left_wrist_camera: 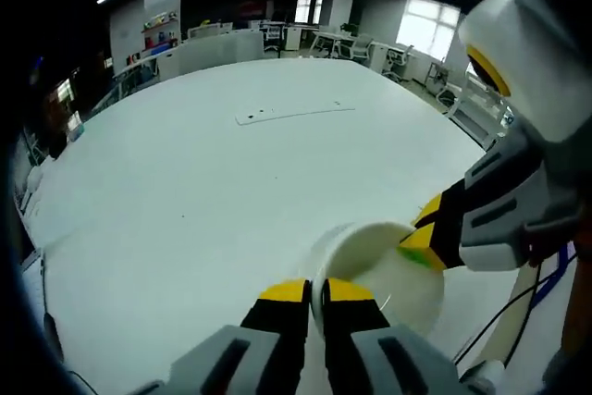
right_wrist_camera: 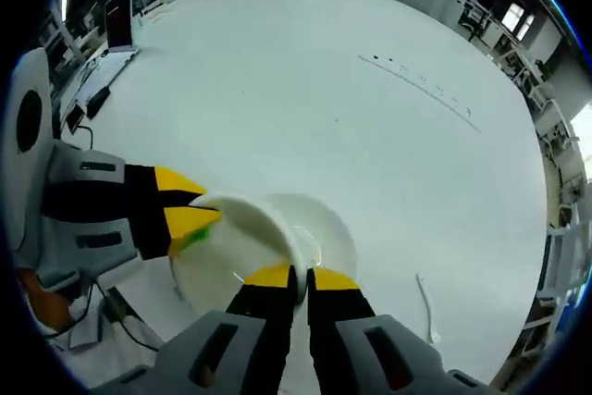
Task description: Tidy tabletop coffee trays, cups and spoons，present forward
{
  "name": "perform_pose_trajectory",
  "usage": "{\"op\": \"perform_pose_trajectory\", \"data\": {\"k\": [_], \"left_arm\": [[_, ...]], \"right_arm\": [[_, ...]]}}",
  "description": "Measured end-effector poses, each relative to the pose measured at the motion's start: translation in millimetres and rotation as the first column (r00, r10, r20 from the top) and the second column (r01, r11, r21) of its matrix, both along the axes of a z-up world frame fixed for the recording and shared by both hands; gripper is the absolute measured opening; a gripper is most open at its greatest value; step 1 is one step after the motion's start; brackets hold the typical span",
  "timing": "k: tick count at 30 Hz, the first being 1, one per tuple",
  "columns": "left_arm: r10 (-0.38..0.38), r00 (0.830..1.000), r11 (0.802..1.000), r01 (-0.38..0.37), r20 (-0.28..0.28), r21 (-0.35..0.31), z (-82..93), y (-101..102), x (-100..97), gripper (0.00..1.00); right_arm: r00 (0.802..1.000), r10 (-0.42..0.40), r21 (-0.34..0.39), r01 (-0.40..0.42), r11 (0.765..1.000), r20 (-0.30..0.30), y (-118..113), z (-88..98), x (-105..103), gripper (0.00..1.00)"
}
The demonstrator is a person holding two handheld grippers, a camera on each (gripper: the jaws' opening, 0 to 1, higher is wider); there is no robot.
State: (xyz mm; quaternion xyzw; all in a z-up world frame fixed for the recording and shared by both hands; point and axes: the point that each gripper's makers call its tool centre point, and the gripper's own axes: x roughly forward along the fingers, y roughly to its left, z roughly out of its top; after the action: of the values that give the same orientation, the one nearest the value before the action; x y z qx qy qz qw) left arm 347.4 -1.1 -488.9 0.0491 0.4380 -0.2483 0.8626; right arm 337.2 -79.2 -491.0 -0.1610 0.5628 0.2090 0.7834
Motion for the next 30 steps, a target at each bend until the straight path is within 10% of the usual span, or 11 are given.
{"op": "perform_pose_trajectory", "data": {"k": [30], "left_arm": [[-0.018,0.999,1.0,0.019,-0.043,0.004,-18.7,-20,0.4,0.08]], "right_arm": [[0.999,-0.002,0.073,0.006,0.997,-0.051,-17,-28.3,5,0.06]]}}
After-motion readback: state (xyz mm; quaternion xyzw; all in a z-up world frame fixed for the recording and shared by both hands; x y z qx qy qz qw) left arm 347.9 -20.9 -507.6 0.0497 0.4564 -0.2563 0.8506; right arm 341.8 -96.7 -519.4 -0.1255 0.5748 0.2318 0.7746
